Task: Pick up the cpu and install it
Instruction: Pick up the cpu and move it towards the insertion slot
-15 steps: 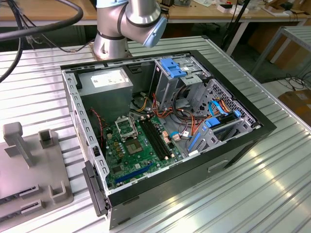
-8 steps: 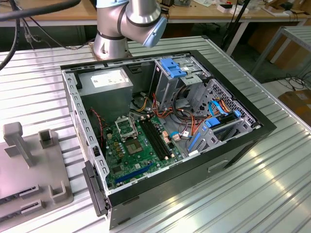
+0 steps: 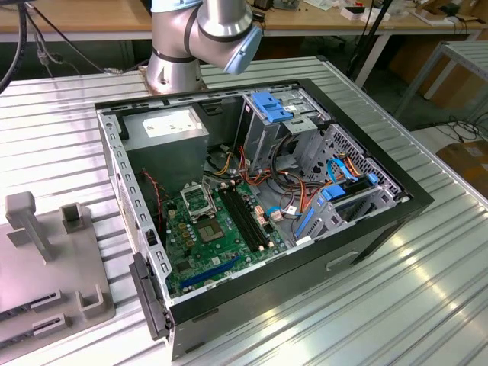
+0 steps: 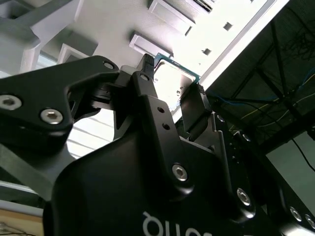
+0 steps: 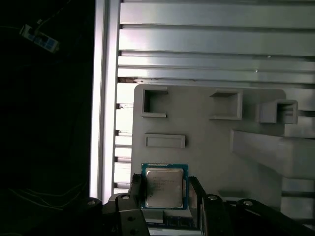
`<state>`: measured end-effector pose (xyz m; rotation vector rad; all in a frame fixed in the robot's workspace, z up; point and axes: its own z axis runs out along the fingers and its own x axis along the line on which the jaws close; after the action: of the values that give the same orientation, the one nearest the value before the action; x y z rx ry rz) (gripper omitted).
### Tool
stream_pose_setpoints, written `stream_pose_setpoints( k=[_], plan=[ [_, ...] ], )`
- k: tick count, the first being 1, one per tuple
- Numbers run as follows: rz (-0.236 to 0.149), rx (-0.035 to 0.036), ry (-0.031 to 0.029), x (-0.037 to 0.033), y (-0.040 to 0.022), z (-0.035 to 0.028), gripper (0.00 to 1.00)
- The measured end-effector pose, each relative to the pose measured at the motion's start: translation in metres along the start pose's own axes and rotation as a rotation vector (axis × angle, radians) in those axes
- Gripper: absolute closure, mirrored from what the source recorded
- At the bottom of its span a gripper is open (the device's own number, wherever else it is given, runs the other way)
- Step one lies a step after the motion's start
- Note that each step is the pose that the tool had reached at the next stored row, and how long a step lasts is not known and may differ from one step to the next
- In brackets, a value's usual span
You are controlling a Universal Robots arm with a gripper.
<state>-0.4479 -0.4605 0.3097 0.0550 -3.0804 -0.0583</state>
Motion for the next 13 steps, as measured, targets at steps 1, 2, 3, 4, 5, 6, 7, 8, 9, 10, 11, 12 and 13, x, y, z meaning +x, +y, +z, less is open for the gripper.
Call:
stream_pose_setpoints(
  k=[1,2,3,4,5,6,7,8,9,10,11,12,13],
  plan=[
    [0.000,0.0000,-0.0001,0.0000,0.0000,-0.0006,0.53],
    [0.000,0.0000,0.0000,0.0001,0.0000,-0.0013,0.53],
    [0.000,0.0000,0.0000,0.0001,0.0001,-0.0019,0.53],
    [0.000,0.0000,0.0000,0.0002,0.0001,-0.0025,0.53],
    [0.000,-0.0001,-0.0001,0.0002,0.0001,-0.0030,0.53],
    [0.000,-0.0002,-0.0002,0.0002,0.0001,-0.0032,0.53],
    [0.000,-0.0002,-0.0002,0.0002,0.0002,-0.0032,0.53],
    [0.000,-0.0001,-0.0001,0.0002,0.0002,-0.0034,0.53],
    [0.000,0.0000,0.0001,0.0002,0.0001,-0.0035,0.53],
    [0.000,-0.0001,0.0000,0.0002,0.0001,-0.0035,0.53],
    [0.000,0.0000,0.0000,0.0002,0.0001,-0.0036,0.53],
    [0.000,-0.0003,-0.0001,0.0002,0.0001,-0.0036,0.53],
    [0.000,0.0000,0.0004,0.0003,0.0002,-0.0046,0.53]
  ],
)
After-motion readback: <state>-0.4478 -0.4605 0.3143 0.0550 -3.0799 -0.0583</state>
